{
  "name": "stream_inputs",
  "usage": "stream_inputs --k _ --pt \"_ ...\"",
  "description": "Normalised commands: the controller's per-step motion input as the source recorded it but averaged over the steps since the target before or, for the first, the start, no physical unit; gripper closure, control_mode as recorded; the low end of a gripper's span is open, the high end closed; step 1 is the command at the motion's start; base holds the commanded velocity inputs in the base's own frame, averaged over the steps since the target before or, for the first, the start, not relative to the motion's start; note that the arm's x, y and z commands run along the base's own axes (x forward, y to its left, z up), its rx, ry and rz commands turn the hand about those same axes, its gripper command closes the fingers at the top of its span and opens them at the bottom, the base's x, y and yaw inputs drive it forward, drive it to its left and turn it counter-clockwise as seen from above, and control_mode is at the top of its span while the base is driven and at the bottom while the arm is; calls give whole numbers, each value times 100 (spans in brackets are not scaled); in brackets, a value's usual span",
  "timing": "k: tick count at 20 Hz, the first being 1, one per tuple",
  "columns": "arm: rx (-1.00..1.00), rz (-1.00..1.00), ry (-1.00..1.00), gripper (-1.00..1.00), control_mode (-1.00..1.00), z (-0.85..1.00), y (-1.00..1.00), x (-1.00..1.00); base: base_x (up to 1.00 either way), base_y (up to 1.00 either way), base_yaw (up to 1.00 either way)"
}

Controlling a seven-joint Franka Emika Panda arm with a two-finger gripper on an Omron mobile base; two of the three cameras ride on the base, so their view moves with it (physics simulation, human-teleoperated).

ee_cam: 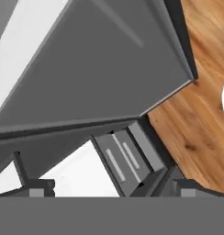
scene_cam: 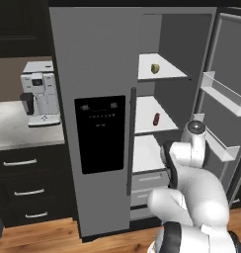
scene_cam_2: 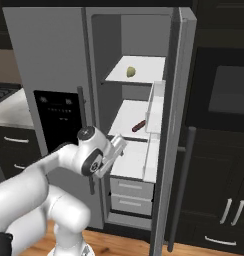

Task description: Retrieve the sausage and cheese from the fridge and place them on the cutting board on the counter.

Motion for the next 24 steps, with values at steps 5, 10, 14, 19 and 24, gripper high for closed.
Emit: stream_inputs --k 5,10,14,19,24 --pt "-6 70 17 -100 -100 0 31 -3 0 0 0" --pt "-2 64 0 -100 -100 0 10 24 0 0 0" --pt "-9 40 0 -100 -100 3 3 51 0 0 0" --pt "-20 17 2 -100 -100 3 1 68 0 0 0" --pt "-22 10 0 -100 -100 5 -3 62 0 0 0"
